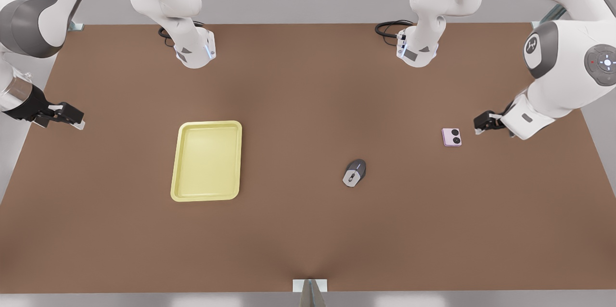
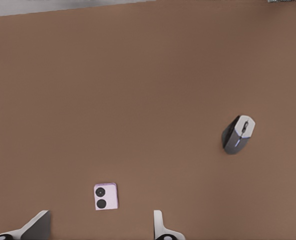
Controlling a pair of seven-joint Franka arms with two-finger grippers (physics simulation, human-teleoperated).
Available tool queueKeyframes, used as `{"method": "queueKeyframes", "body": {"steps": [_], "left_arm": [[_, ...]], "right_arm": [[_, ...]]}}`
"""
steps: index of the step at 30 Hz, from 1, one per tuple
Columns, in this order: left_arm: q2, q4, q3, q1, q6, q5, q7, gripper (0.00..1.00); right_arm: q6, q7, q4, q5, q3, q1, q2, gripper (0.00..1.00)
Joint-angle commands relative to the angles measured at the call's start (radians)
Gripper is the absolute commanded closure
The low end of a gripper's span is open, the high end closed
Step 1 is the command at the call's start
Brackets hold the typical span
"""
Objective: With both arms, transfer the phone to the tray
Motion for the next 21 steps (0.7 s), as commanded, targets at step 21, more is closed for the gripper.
{"method": "queueKeyframes", "body": {"steps": [21], "left_arm": [[0.026, -1.087, 0.218, 0.0, 1.228, 0.004, 0.203, 0.0]], "right_arm": [[-0.002, -0.035, 0.0, 0.001, 0.0, 0.003, 0.0, 0.0]]}}
